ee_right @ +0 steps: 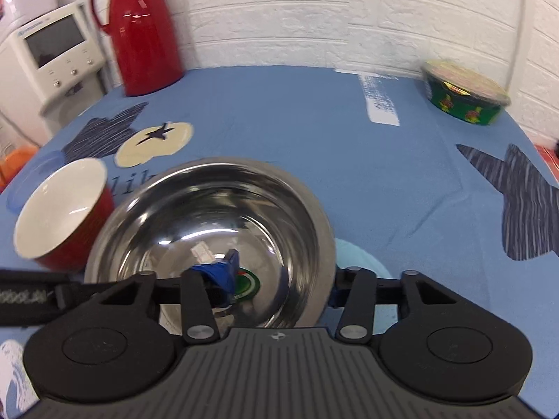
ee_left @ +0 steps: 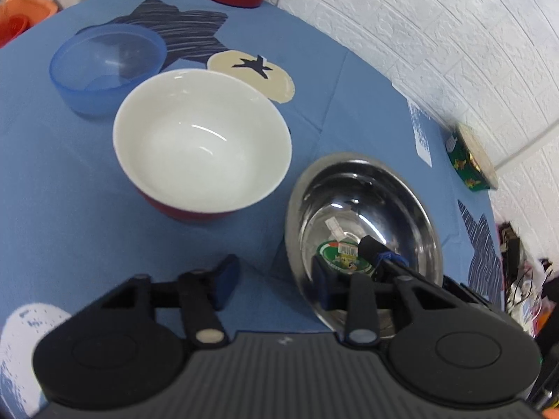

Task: Organize plates and bowls
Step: 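Move the right tool to the stainless steel bowl and grasp its rim, then carry the steel bowl with the right tool and lower it onto the plate stack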

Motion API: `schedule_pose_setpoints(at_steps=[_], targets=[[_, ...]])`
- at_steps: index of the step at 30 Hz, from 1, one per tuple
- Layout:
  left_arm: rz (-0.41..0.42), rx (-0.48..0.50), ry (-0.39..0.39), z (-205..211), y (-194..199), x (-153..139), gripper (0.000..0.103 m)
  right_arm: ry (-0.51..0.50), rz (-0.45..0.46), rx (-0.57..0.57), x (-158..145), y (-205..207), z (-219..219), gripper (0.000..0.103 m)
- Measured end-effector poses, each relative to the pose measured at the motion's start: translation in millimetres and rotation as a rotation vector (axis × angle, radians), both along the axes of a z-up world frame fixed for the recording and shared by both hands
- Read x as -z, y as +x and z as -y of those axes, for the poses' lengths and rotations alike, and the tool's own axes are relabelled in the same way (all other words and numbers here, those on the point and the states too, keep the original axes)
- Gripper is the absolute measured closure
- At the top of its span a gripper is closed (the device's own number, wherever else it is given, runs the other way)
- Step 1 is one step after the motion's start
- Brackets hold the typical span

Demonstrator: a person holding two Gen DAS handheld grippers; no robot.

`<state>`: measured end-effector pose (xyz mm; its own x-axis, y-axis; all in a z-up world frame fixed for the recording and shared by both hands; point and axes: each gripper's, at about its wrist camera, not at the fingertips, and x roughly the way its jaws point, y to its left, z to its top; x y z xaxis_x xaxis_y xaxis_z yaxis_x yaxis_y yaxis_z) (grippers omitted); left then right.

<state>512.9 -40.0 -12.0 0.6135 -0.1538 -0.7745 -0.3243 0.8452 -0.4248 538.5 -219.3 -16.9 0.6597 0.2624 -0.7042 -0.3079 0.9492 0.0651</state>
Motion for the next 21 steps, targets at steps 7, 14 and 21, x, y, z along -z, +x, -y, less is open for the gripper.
schedule_pose_setpoints(at_steps=[7,14,21], targets=[[-0.016,0.088,0.017,-2,-14,0,0.096,0.027,-0.009,-0.041,1,-32,-8,0.074],[-0.005,0.198,0.042,-5,-61,-22,0.096,0.063,0.006,-0.024,-11,-91,-5,0.071],[0.026,0.334,0.050,-9,-143,-41,0.095,0.038,0.081,-0.019,-27,-177,-8,0.069]])
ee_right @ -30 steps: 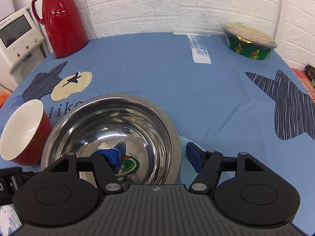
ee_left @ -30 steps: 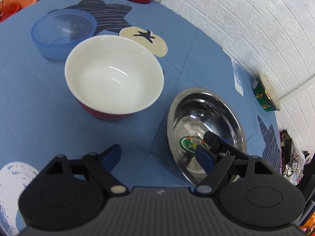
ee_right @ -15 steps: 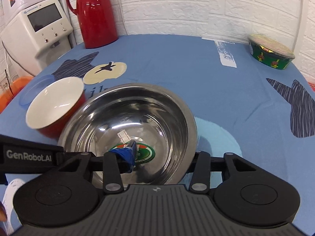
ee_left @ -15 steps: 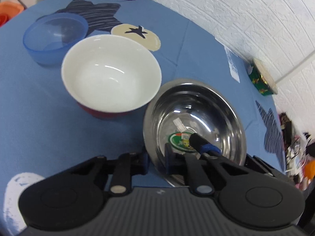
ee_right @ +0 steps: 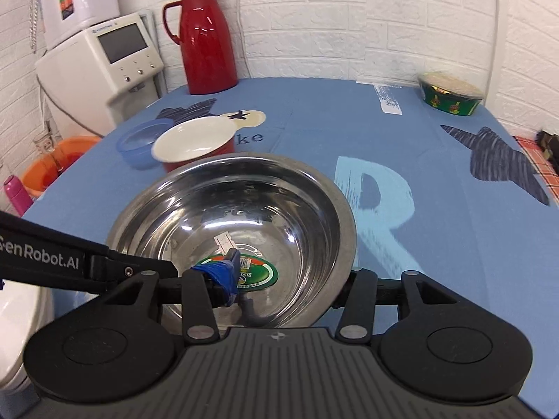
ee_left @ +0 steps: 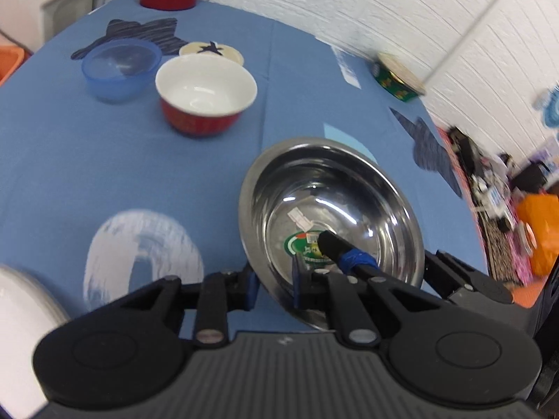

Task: Organize plates and bowls
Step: 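Carry the steel bowl with the right tool and lower it onto the plate stack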

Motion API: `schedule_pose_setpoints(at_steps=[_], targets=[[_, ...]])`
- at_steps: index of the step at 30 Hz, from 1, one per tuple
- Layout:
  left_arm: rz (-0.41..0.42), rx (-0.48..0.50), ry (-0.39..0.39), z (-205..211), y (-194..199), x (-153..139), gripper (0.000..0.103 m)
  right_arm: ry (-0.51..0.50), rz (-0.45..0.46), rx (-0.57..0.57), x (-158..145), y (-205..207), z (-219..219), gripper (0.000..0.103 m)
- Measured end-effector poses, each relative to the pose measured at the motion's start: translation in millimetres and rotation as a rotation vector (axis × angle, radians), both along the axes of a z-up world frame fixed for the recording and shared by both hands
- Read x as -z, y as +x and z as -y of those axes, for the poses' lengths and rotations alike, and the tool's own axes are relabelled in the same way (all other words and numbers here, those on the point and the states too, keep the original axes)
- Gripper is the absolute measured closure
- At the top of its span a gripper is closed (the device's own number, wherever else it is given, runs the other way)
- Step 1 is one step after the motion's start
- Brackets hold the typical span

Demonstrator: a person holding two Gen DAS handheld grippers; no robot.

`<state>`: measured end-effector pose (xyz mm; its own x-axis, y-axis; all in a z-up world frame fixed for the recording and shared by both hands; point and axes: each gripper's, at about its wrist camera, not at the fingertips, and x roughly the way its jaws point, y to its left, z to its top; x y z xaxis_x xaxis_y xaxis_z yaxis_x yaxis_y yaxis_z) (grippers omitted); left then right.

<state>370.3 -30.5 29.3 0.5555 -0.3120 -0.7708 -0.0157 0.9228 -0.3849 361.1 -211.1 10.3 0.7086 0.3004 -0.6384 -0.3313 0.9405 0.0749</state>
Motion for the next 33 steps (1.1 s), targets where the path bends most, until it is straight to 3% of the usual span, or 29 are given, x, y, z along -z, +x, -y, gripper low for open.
schedule_pose_setpoints(at_steps=[8,15,19,27,33], targets=[[0.020,0.137,-0.005,-16,-89,9,0.094,-0.003,0.055,0.070,9,-98,-13,0.069],[0.035,0.197,-0.023,-25,-132,29,0.094,0.021,0.051,0.184,25,-145,-20,0.067],[0.055,0.208,-0.009,-21,-138,40,0.096,0.033,0.036,0.210,38,-151,-18,0.067],[0.007,0.200,-0.021,-17,-121,53,0.095,0.015,0.002,0.210,49,-148,-18,0.066],[0.001,0.194,-0.015,-16,-117,58,0.094,0.004,0.024,0.193,52,-148,-20,0.065]])
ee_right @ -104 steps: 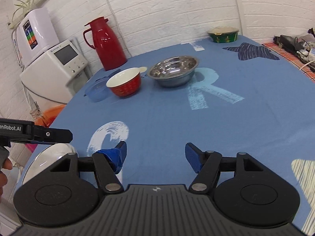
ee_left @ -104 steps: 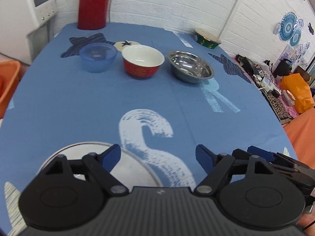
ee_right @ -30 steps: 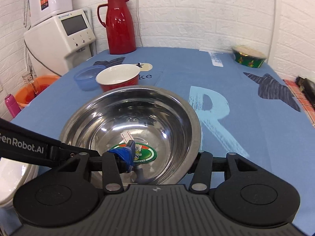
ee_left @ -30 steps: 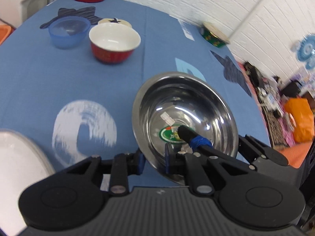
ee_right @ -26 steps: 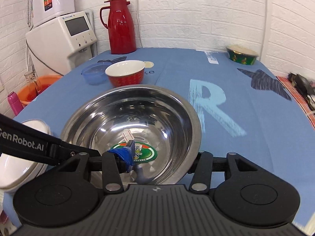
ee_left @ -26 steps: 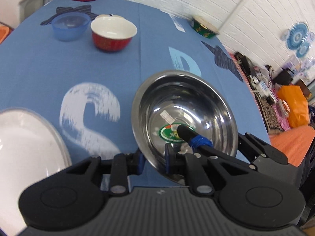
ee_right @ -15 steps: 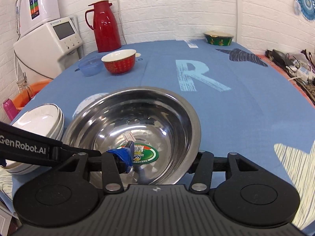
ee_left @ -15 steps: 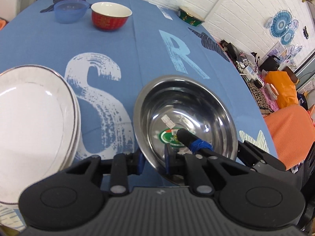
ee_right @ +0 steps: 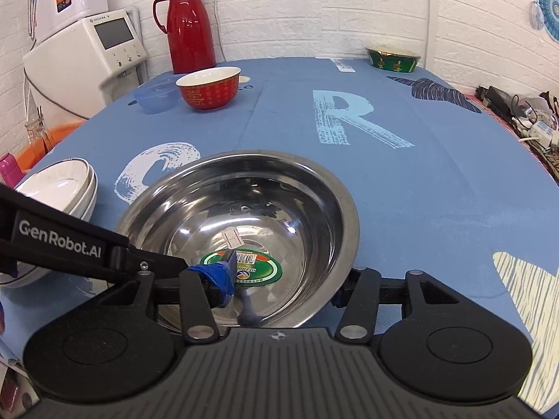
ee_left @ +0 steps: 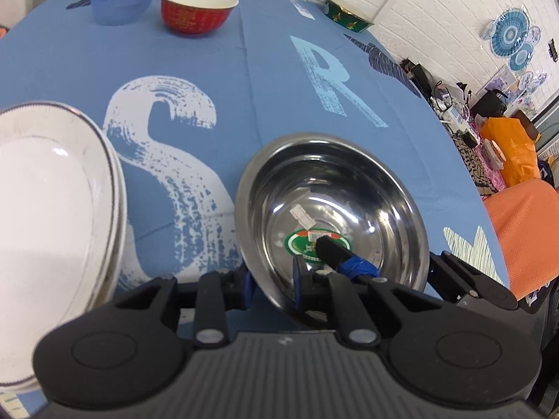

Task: Organize plates and bowls
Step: 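Carry the steel bowl with the right tool and lower it onto the plate stack, then open the right tool and move it to the red bowl rim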

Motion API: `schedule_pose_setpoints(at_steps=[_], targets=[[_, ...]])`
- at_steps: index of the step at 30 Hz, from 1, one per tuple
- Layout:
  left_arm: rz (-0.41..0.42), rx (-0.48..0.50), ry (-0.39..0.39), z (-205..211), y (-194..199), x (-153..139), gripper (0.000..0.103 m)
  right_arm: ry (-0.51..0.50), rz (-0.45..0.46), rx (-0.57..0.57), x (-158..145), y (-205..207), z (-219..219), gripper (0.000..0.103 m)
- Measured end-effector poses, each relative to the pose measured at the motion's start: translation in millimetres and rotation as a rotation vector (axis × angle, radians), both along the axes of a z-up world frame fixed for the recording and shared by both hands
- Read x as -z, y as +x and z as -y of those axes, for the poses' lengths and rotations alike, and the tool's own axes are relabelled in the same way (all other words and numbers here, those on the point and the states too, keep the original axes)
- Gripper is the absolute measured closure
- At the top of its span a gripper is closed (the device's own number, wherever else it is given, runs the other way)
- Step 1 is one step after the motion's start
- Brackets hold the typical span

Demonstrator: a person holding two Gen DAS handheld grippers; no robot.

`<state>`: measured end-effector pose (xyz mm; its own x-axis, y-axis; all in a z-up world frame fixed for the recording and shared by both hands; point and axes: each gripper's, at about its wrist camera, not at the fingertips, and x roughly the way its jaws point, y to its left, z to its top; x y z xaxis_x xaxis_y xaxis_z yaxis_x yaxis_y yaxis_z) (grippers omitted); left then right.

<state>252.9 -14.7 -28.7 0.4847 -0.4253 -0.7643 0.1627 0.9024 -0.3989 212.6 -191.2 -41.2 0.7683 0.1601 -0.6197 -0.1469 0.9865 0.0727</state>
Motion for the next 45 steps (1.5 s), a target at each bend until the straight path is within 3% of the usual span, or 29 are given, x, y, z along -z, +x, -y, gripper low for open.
schedule_pose_setpoints(at_steps=[3,6,7,8,18,26,35,45], targets=[[0.011,-0.011,0.005,0,-1,-2,0.091,0.042,-0.006,0.010,-1,0,5,0.065],[0.024,-0.027,0.009,-1,-2,-6,0.058,0.083,-0.017,0.047,-3,-1,13,0.065],[0.031,-0.038,0.012,-2,-3,-8,0.039,0.097,-0.017,0.064,-4,-1,16,0.065],[0.041,-0.027,-0.015,-4,-4,-11,0.032,0.115,-0.013,0.081,-5,-2,20,0.065],[0.111,-0.047,-0.034,-12,-10,-38,0.030,0.200,0.068,0.207,-20,-21,54,0.063],[0.177,-0.147,0.050,-47,13,-60,0.027,0.252,0.058,0.231,-22,-17,70,0.062],[0.215,-0.194,0.102,-78,44,-78,0.026,0.177,0.085,0.092,-57,18,60,0.061],[0.193,-0.182,0.149,-96,100,-84,0.025,0.053,0.049,-0.169,-107,111,11,0.060]])
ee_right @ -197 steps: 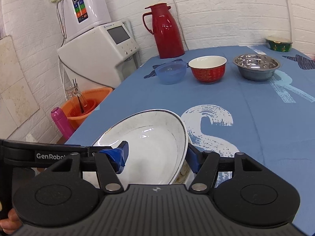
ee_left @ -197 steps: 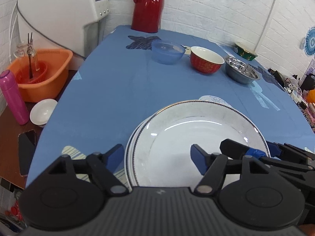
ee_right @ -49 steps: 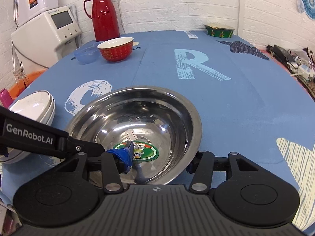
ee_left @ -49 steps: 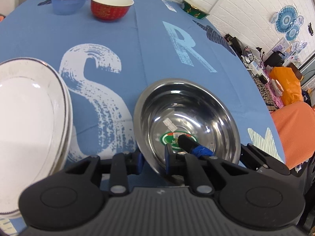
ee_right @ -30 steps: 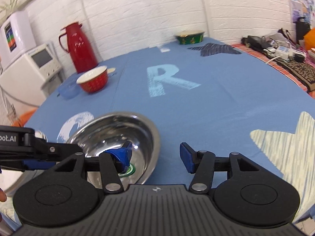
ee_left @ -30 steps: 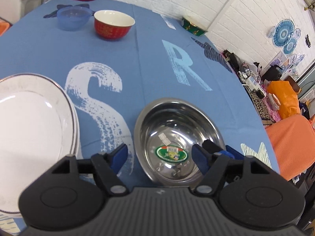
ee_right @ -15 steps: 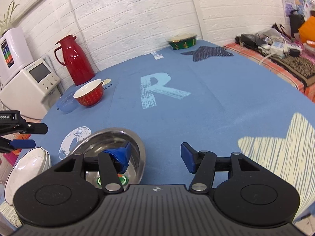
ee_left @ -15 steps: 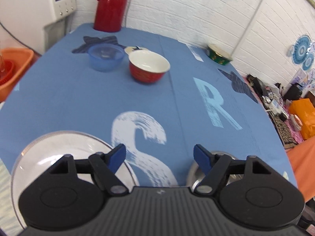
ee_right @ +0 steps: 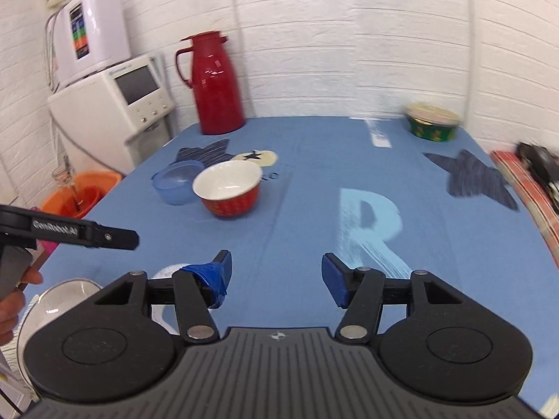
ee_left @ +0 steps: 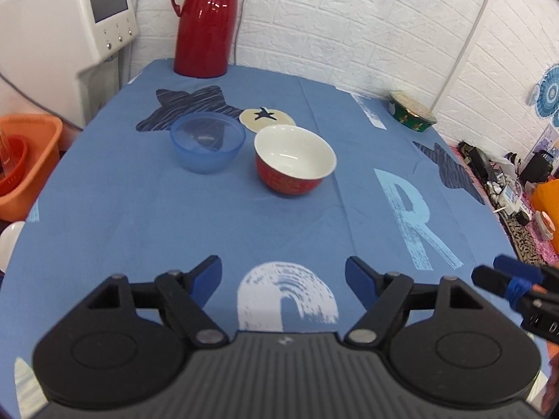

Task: Organize plates and bowls
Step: 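Open the right tool and move it to the red bowl rim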

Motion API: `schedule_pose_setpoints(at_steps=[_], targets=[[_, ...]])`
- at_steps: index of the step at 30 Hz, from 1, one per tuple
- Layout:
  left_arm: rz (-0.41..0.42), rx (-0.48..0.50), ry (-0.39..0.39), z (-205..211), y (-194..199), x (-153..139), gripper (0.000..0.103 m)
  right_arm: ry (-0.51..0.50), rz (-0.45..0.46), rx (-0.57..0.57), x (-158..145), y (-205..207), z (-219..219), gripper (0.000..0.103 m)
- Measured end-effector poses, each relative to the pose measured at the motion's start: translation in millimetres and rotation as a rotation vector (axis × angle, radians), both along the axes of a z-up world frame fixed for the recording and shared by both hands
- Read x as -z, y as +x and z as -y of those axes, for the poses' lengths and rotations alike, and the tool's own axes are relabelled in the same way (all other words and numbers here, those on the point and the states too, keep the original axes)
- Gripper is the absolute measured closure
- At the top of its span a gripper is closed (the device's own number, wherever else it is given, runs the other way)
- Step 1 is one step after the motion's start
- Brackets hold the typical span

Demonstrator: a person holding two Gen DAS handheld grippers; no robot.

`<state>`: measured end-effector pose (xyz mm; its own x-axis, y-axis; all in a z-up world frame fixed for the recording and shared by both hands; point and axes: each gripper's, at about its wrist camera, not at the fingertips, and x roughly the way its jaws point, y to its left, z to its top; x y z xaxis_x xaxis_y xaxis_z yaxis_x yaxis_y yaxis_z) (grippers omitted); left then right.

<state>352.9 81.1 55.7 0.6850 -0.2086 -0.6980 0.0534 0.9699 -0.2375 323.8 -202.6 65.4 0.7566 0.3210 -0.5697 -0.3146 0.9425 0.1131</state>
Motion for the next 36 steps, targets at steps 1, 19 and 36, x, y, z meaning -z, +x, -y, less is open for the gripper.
schedule_pose_setpoints(at_steps=[1,19,36], targets=[[-0.005,-0.005,0.009,-2,8,0,0.025,-0.006,-0.010,-0.020,-3,11,-6,0.060],[-0.293,-0.241,-0.338,-33,158,50,0.023,-0.058,-0.218,-0.020,45,208,-80,0.060],[-0.245,-0.350,-0.229,-24,174,62,0.030,0.013,-0.232,-0.080,82,233,-93,0.067]])
